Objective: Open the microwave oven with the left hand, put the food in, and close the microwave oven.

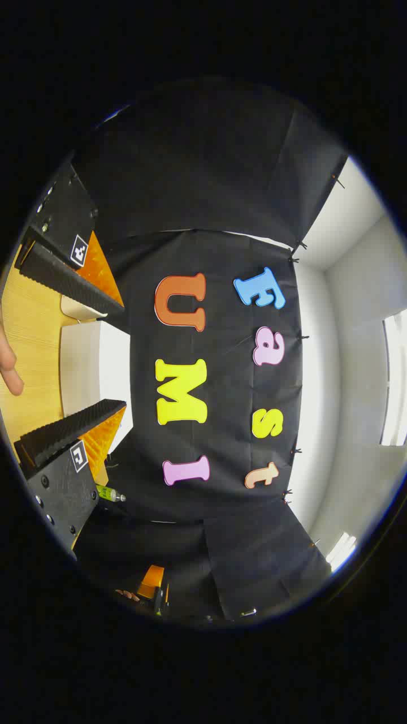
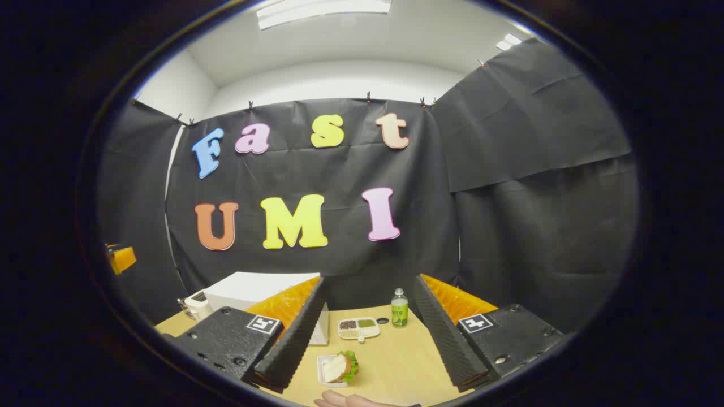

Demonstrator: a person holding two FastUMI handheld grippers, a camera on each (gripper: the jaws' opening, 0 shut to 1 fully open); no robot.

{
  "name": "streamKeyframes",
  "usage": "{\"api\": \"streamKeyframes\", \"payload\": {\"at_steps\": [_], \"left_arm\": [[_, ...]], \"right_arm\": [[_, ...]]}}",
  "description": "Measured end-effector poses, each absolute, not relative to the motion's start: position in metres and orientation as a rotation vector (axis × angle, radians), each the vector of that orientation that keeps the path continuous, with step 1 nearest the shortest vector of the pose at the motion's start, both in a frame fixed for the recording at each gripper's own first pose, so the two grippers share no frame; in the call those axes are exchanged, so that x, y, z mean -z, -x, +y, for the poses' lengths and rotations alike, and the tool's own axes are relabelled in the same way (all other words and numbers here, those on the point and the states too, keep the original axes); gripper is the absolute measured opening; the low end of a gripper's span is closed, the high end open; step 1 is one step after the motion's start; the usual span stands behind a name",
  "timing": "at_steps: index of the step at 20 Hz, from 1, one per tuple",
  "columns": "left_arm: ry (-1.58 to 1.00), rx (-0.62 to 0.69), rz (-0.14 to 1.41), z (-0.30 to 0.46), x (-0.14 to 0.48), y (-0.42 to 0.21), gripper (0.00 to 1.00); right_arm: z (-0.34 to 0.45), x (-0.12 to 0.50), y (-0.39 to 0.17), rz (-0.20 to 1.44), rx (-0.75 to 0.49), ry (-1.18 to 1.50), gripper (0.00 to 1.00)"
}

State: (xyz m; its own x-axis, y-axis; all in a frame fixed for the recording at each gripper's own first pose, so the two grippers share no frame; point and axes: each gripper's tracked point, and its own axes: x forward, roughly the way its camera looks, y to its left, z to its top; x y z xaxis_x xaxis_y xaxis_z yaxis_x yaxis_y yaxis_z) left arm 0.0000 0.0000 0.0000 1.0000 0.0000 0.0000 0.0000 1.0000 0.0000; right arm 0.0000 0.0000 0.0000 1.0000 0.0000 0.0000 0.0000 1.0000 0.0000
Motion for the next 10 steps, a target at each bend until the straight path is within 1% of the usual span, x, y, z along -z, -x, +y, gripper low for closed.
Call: {"api": "streamKeyframes", "payload": {"at_steps": [1,10], "left_arm": [[-0.001,0.004,-0.001,-0.002,-0.001,0.000,0.95],[0.008,0.022,0.008,-0.015,0.007,-0.011,0.95]], "right_arm": [[-0.003,-0.001,0.000,-0.003,0.007,0.001,1.00],[-0.007,-0.006,0.005,-0.032,-0.003,0.002,1.00]]}}
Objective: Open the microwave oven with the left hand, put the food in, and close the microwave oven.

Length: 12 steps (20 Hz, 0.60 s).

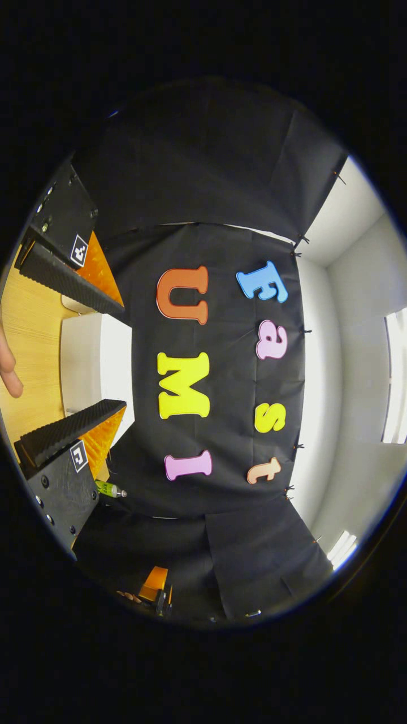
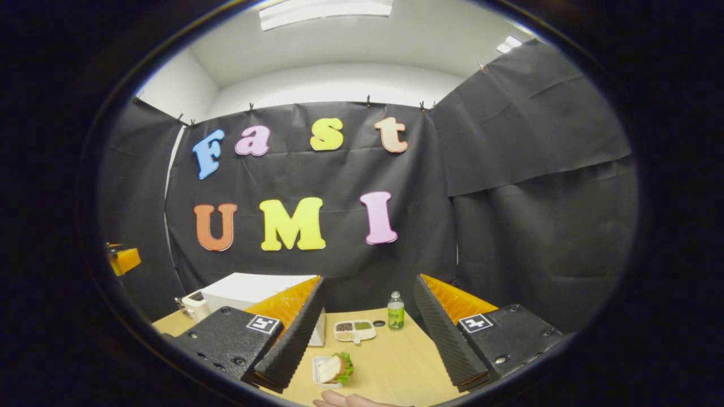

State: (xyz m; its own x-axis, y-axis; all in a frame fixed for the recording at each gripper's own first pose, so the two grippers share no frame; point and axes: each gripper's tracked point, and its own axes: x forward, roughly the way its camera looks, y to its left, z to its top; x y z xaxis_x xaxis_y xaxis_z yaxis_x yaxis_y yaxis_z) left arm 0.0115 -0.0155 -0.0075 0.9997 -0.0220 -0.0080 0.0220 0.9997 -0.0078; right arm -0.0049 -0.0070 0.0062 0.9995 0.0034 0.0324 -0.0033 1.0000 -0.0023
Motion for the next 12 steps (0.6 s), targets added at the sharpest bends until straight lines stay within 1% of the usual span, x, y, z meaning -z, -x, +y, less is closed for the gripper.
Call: {"api": "streamKeyframes", "payload": {"at_steps": [8,10,12], "left_arm": [[0.100,0.012,-0.064,-0.033,0.010,-0.046,0.95],[0.099,0.009,-0.086,-0.043,0.018,-0.063,0.95],[0.064,-0.006,-0.069,-0.052,0.039,-0.082,0.95]], "right_arm": [[-0.013,-0.009,0.008,-0.074,-0.020,-0.006,0.99],[-0.017,-0.008,0.007,-0.086,-0.019,-0.012,0.99],[-0.020,-0.003,0.006,-0.087,-0.024,-0.013,0.99]]}}
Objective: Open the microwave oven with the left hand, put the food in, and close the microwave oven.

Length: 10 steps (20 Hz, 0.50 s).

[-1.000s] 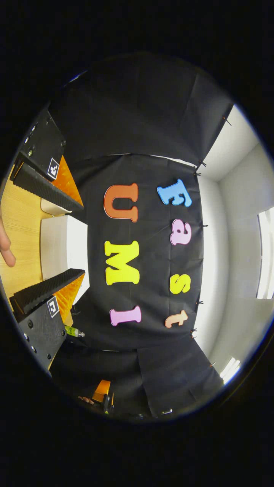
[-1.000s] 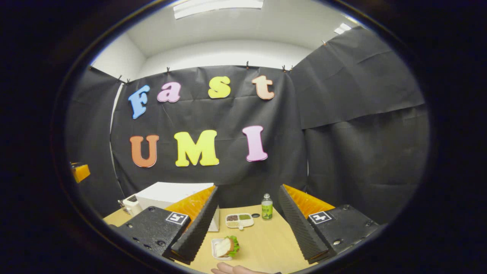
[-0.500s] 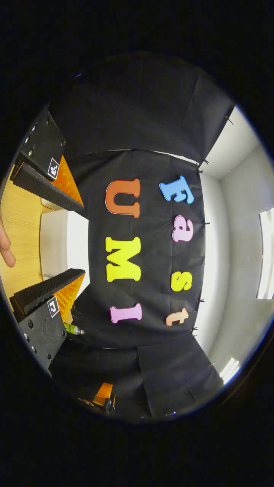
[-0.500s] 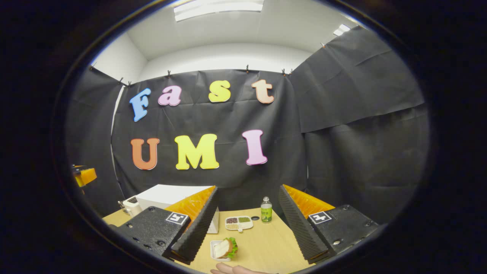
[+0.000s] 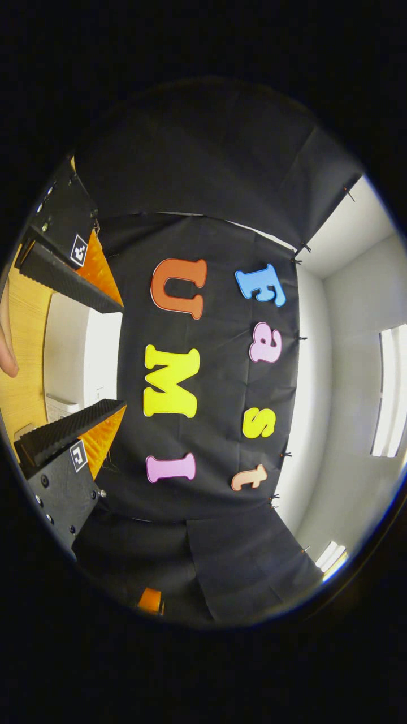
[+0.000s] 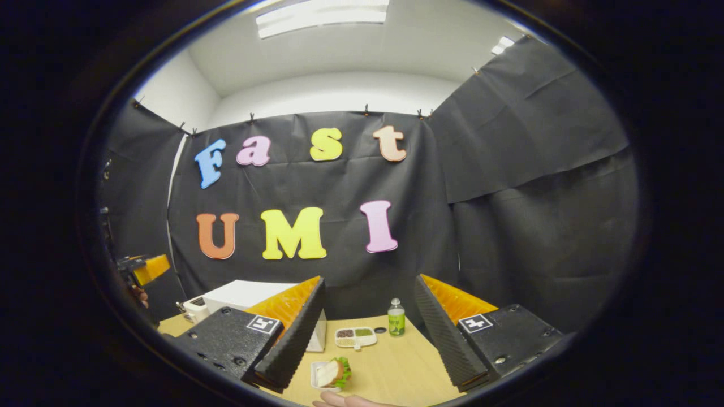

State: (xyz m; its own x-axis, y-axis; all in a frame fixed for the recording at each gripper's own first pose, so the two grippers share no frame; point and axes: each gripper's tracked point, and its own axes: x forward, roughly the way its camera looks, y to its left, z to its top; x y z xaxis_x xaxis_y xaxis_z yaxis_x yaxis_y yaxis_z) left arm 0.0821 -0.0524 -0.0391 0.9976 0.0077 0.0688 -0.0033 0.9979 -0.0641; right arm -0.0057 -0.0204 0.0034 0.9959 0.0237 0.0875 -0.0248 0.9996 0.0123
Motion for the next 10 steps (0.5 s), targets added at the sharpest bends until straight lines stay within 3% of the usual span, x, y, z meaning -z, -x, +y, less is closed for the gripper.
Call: {"api": "streamKeyframes", "payload": {"at_steps": [10], "left_arm": [[0.016,0.062,0.075,-0.144,0.160,-0.188,0.95]], "right_arm": [[-0.030,0.022,-0.009,-0.067,-0.078,0.023,0.99]]}}
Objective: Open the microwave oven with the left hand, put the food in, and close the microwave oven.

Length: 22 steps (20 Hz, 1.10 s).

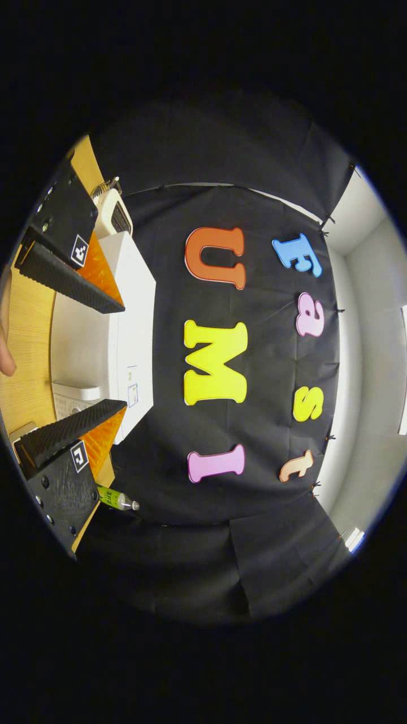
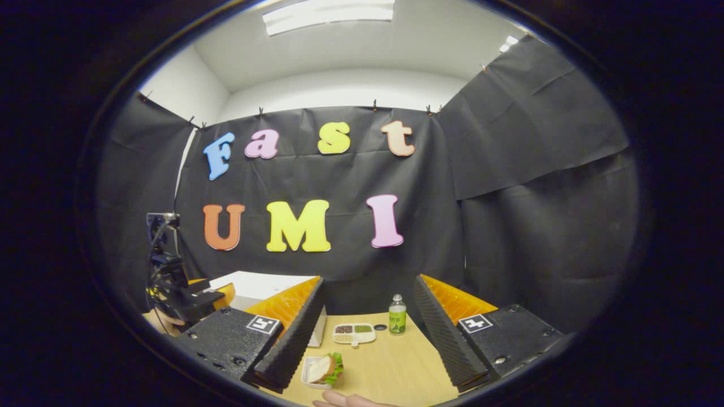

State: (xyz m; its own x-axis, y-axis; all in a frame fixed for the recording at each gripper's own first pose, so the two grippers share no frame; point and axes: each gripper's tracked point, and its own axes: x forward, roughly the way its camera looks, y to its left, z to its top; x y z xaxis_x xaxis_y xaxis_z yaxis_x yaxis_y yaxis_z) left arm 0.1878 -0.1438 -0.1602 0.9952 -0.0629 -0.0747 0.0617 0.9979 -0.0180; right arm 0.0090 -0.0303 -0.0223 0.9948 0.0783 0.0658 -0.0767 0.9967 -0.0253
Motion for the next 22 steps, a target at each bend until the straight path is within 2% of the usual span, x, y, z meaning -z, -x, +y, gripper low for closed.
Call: {"api": "streamKeyframes", "payload": {"at_steps": [4,11,13,14,15,18,20,22], "left_arm": [[0.032,0.098,0.136,-0.183,0.216,-0.221,0.95],[0.015,0.105,0.210,-0.207,0.291,-0.261,0.95],[0.067,0.128,0.218,-0.215,0.301,-0.269,0.92],[0.060,0.120,0.216,-0.214,0.303,-0.272,0.77],[0.038,0.115,0.214,-0.214,0.305,-0.277,0.85],[-0.054,0.076,0.213,-0.213,0.311,-0.282,0.67],[-0.090,0.055,0.218,-0.211,0.314,-0.281,0.68],[-0.091,0.059,0.221,-0.209,0.317,-0.282,0.61]], "right_arm": [[-0.047,0.031,-0.022,-0.066,-0.064,0.035,0.99],[-0.076,0.063,-0.048,-0.041,-0.057,0.029,0.99],[-0.081,0.068,-0.054,-0.035,-0.058,0.026,0.99],[-0.084,0.070,-0.056,-0.035,-0.057,0.027,1.00],[-0.084,0.072,-0.057,-0.034,-0.058,0.030,1.00],[-0.087,0.076,-0.058,-0.038,-0.061,0.032,1.00],[-0.090,0.079,-0.058,-0.041,-0.061,0.037,1.00],[-0.092,0.080,-0.059,-0.050,-0.054,0.038,0.99]]}}
